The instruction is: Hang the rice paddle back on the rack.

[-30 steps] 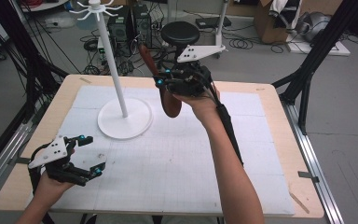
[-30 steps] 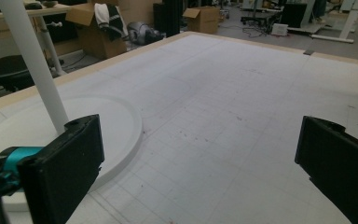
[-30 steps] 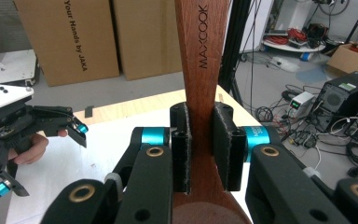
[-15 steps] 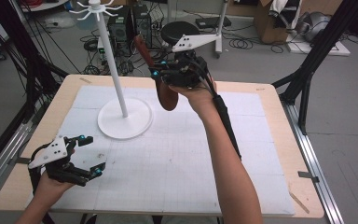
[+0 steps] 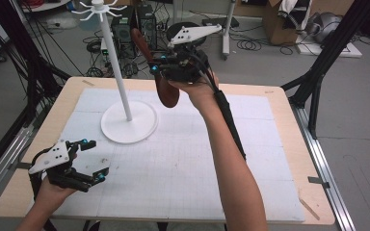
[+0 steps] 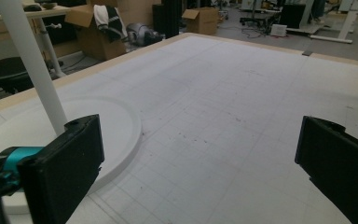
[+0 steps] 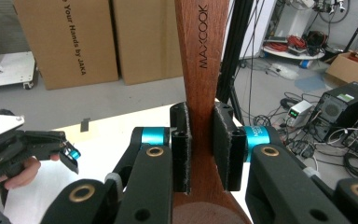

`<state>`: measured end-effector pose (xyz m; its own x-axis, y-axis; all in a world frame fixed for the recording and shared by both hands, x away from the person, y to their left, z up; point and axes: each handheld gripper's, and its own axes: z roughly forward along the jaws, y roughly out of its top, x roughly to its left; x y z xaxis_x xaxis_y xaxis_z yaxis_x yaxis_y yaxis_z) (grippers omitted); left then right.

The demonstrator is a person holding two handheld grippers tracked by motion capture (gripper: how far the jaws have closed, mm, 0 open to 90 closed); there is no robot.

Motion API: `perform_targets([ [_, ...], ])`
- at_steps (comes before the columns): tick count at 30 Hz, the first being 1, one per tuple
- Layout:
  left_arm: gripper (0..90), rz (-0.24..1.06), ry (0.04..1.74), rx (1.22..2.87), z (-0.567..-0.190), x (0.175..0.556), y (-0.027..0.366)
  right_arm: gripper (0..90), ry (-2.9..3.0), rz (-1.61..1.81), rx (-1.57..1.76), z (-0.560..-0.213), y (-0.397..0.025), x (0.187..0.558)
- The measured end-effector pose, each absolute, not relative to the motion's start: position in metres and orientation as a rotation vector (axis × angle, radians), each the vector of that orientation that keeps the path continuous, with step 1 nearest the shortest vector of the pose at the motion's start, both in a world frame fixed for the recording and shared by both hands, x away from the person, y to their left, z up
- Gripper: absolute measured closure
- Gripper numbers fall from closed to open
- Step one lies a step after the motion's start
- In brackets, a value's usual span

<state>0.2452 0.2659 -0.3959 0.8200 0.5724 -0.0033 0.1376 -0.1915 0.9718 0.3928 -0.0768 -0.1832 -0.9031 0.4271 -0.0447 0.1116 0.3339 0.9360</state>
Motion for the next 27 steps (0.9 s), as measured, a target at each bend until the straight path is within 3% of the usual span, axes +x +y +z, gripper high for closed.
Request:
perform_targets([
  [27,1.8,0.424,0.548,1.737,-0.395,0.245,0.266,78.4,2.31,1.6,0.508,-0.171,-0.058,0.413],
])
